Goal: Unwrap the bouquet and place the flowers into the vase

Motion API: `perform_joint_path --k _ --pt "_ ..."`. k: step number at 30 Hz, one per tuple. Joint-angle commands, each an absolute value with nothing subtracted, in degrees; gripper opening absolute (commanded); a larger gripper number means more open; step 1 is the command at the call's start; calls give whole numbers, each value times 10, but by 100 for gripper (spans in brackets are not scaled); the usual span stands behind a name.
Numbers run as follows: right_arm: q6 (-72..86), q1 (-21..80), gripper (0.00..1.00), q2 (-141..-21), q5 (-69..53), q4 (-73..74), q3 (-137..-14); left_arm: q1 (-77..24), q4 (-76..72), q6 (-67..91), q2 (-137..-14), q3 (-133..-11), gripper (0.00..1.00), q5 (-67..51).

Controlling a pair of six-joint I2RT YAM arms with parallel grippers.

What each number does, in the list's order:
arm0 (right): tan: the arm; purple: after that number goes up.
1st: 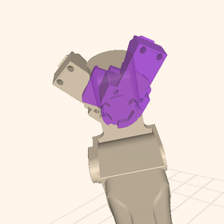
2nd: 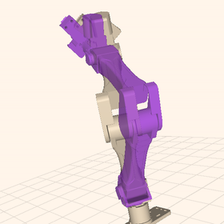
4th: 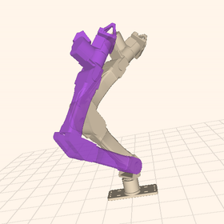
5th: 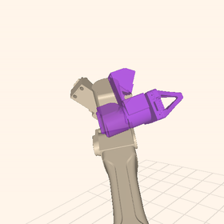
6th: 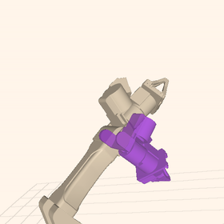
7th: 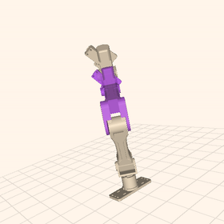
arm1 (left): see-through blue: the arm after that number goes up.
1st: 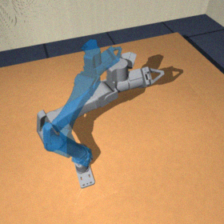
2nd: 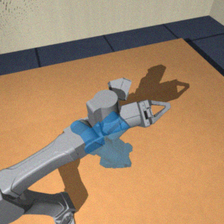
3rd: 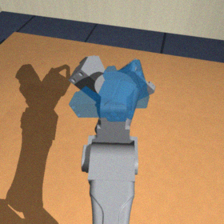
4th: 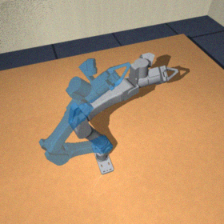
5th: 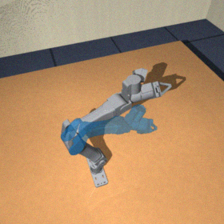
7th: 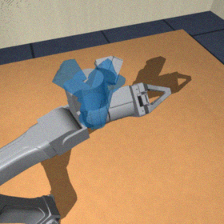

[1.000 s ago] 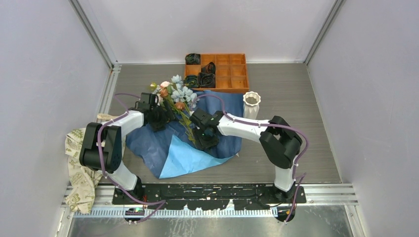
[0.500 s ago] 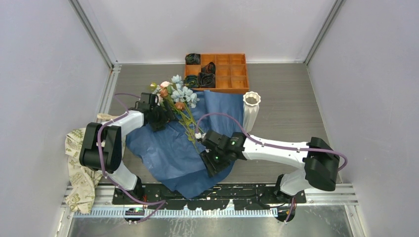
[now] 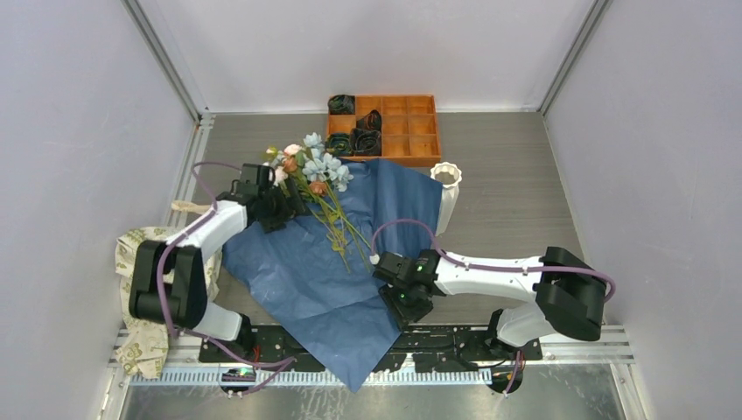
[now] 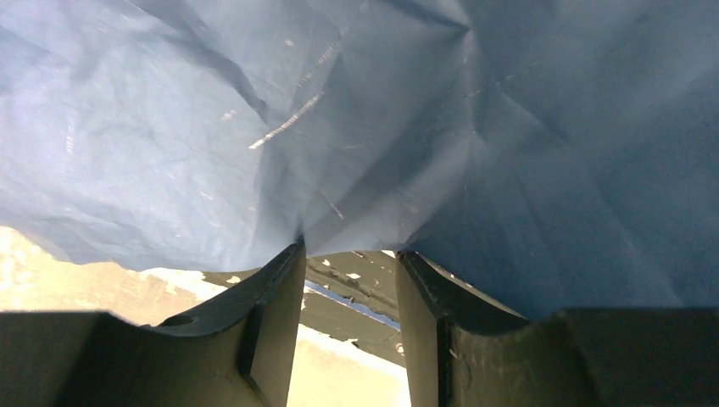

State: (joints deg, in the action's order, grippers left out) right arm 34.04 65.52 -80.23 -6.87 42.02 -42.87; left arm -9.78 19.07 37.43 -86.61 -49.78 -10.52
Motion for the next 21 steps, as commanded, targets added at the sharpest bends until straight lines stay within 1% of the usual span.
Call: perform_joint_path --k 1,6,11,13,17,21 --pt "336 658 49 -770 -6 468 -523 -102 237 361 -768 -528 85 -106" --pt "317 658 49 -757 80 536 -649 -104 308 354 -668 -585 86 -110" --pt "287 657 49 -789 142 534 -764 -104 354 357 -577 -624 88 -102" --pt "273 653 49 -826 157 525 -806 -104 372 356 -545 -640 88 -91" --pt "241 635 48 -935 186 524 -903 -104 420 345 -492 -678 89 -54" --pt "214 597 48 -1035 164 527 -1010 -104 452 328 -452 -698 92 -19"
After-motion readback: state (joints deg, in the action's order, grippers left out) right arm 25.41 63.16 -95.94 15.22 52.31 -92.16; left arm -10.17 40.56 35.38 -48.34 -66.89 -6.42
